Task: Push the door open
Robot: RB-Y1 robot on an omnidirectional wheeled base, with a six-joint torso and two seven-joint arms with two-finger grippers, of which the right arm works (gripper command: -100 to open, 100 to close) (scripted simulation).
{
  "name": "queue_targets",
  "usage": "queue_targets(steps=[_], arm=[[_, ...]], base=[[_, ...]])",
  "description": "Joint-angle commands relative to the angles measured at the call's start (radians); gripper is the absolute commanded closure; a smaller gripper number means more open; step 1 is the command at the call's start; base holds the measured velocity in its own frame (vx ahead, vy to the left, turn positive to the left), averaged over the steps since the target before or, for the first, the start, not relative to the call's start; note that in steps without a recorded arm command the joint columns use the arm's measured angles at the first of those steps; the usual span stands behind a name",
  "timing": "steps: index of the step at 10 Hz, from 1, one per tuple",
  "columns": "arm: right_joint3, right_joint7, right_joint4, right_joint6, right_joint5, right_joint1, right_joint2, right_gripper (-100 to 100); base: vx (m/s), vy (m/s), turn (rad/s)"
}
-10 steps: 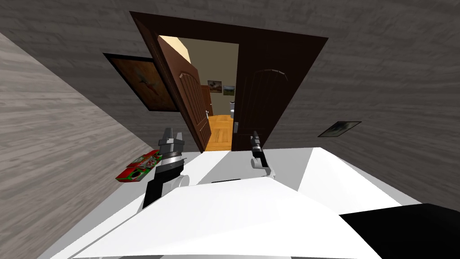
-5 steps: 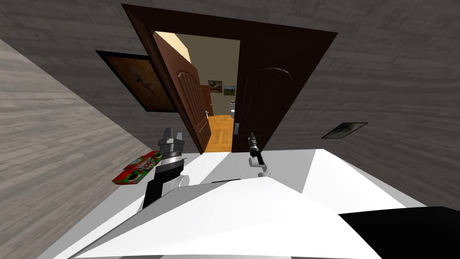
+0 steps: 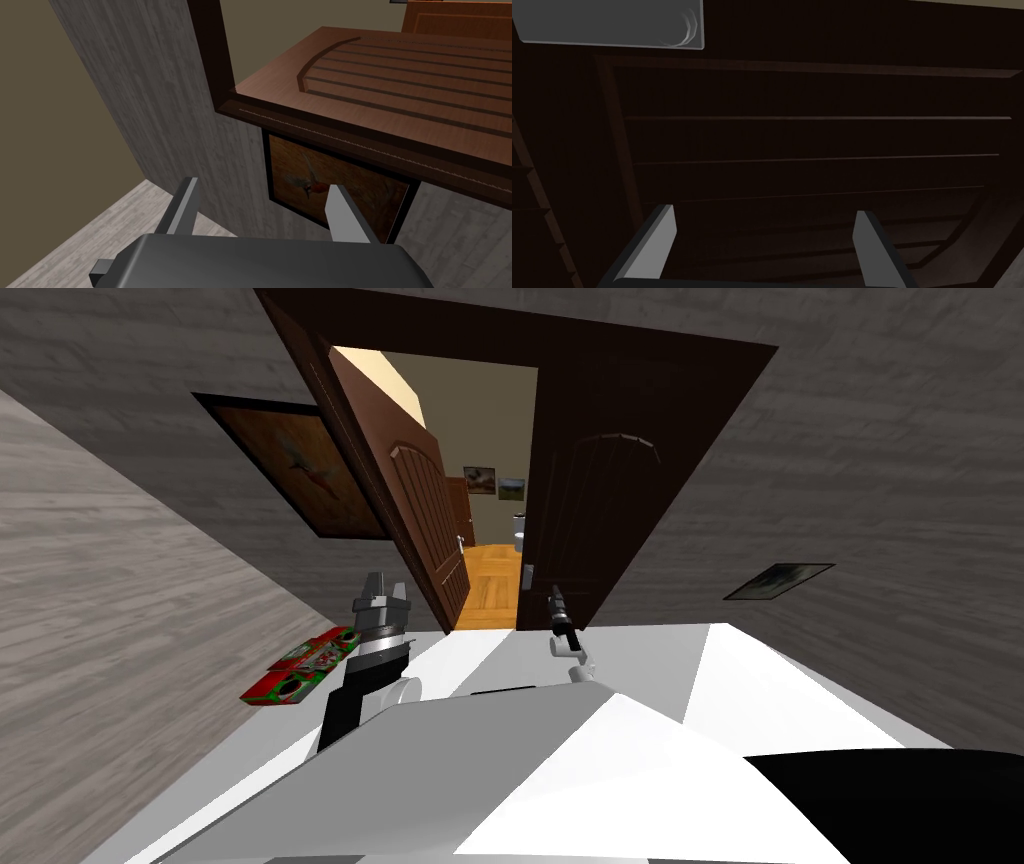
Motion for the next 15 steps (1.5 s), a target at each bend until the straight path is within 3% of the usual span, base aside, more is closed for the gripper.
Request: queue_targets(steps=[1, 10, 13, 14, 15], arm=[[-0.001, 0.001, 0.04, 0.003, 0.005, -0.018, 0.007, -100], [-0.008, 0.001, 0.225, 0.014, 0.023, -0.111, 0.038, -100], [-0.01, 0.0, 0.299, 0.018, 0.03, -0.149, 0.056, -100], [-0.008, -0.002, 0.283, 0.014, 0.027, -0.136, 0.049, -100], [-0.01, -0.003, 0.289, 0.012, 0.027, -0.139, 0.02, -100]], base=[[0.101, -0.017, 0.012], [0.1, -0.009, 0.009], [0.147, -0.01, 0.012], [0.08, 0.002, 0.004], [0.095, -0.005, 0.014]])
